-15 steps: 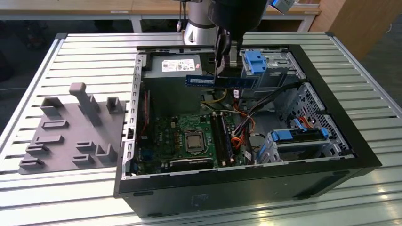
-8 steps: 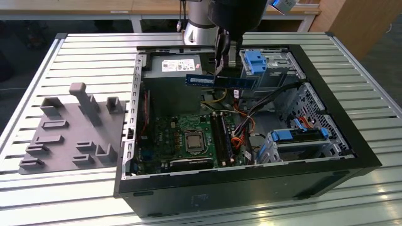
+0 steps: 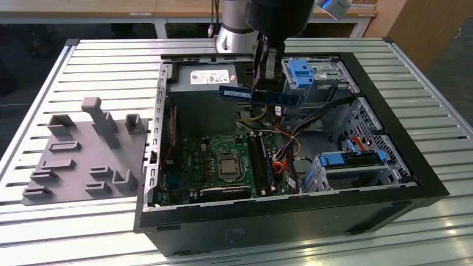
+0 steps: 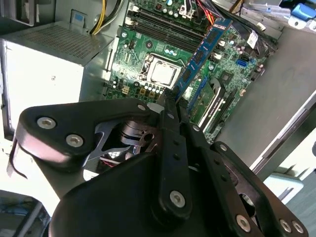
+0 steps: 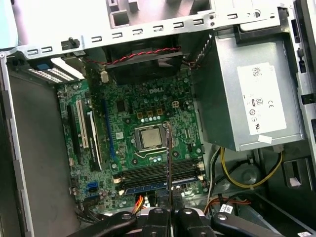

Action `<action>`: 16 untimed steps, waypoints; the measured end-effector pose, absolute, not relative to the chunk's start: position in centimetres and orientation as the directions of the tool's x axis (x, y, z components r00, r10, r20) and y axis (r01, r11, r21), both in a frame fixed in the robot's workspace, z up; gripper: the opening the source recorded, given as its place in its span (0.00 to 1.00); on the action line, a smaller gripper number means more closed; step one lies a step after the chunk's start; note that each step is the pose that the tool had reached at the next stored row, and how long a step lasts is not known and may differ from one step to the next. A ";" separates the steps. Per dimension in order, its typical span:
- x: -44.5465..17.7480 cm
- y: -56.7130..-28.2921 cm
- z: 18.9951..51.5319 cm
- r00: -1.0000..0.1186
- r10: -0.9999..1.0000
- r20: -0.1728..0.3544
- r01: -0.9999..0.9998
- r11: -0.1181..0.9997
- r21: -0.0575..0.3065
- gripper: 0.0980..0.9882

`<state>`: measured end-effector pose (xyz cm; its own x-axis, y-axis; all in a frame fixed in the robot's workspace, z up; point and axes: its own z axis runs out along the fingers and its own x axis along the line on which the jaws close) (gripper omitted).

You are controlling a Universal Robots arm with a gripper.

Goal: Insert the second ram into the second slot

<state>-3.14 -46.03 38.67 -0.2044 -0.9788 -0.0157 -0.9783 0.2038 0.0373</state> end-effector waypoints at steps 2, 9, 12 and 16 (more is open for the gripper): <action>-3.1 -46.0 38.7 -0.219 -0.976 -0.016 -0.975 0.219 0.037 0.04; -3.1 -46.0 38.7 -0.261 -0.965 -0.015 -0.965 0.261 0.037 0.04; -3.1 -46.0 38.7 -0.278 -0.961 -0.014 -0.960 0.277 0.037 0.04; -3.1 -46.0 38.7 -0.299 -0.954 -0.014 -0.954 0.299 0.037 0.04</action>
<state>-3.14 -46.03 38.67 -0.2993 -0.9541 -0.0135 -0.9536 0.2987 0.0367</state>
